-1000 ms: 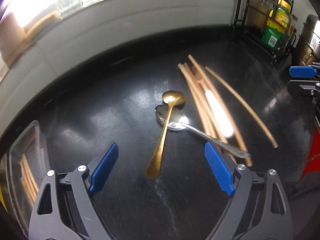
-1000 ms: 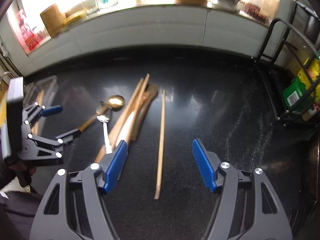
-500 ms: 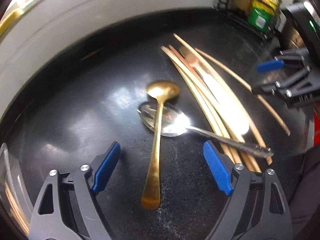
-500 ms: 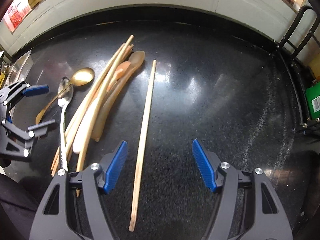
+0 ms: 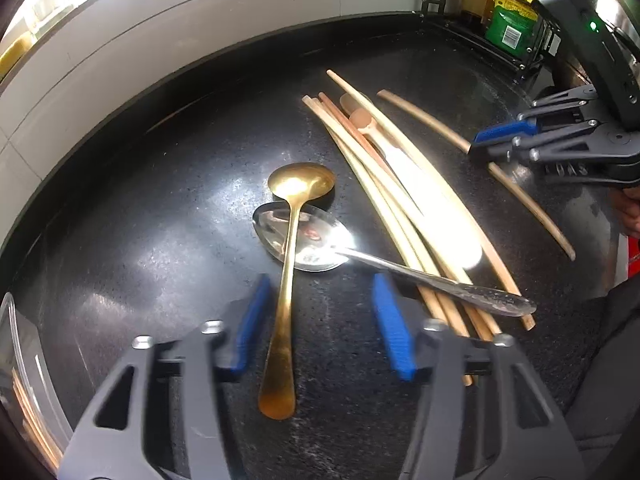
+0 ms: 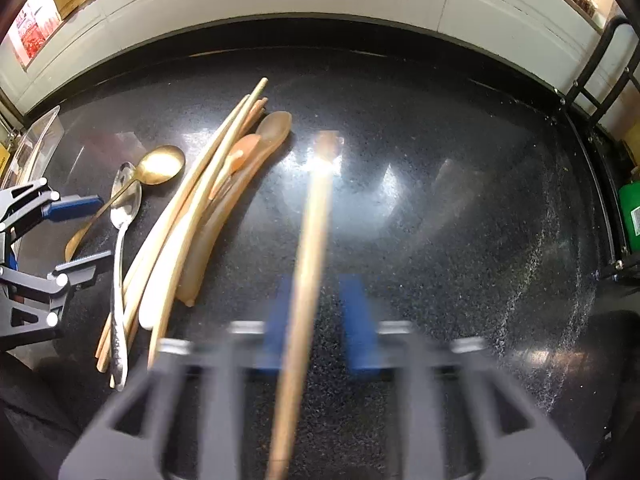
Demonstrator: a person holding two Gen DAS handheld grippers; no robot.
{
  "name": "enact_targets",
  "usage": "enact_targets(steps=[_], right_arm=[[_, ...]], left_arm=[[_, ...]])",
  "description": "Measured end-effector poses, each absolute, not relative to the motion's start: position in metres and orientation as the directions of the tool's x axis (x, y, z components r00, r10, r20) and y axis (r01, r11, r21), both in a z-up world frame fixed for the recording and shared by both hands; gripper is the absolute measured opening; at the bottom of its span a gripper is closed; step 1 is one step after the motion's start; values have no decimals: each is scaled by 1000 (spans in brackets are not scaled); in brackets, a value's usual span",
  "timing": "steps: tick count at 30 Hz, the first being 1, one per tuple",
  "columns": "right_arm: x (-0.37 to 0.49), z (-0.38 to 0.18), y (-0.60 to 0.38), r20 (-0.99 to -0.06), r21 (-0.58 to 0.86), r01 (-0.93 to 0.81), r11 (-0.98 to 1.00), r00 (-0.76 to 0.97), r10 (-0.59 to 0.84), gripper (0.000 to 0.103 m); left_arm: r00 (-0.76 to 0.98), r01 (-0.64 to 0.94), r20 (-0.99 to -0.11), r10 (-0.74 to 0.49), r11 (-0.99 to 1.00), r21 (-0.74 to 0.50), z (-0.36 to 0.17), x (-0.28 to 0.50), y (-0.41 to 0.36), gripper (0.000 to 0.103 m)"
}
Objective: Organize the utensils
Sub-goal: 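Move both open tools over the utensil pile toward the gold spoon and a chopstick, then close the left tool on the gold spoon while the right tool grasps a chopstick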
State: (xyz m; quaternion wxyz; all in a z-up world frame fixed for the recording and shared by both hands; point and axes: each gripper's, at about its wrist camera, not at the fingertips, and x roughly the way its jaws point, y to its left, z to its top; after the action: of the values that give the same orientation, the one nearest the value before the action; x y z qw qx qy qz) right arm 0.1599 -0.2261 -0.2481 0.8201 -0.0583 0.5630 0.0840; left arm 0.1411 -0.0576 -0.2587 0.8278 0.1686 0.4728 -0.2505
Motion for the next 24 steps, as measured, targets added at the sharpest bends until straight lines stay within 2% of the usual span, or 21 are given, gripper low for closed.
enact_targets(steps=[1, 4, 10, 24], right_arm=[[162, -248, -225, -936, 6, -195, 981, 345, 74, 7], [164, -247, -227, -940, 28, -173, 984, 331, 85, 7], [158, -223, -240, -923, 62, -120, 991, 372, 103, 7], [107, -129, -245, -831, 80, -150, 985, 537, 150, 7]], left_arm=[[429, 573, -868, -251, 819, 46, -258, 140, -59, 17], [426, 559, -873, -235, 828, 50, -257, 140, -65, 5], [446, 492, -868, -218, 870, 34, -241, 140, -61, 5], [629, 340, -758, -170, 938, 72, -140, 91, -38, 5]])
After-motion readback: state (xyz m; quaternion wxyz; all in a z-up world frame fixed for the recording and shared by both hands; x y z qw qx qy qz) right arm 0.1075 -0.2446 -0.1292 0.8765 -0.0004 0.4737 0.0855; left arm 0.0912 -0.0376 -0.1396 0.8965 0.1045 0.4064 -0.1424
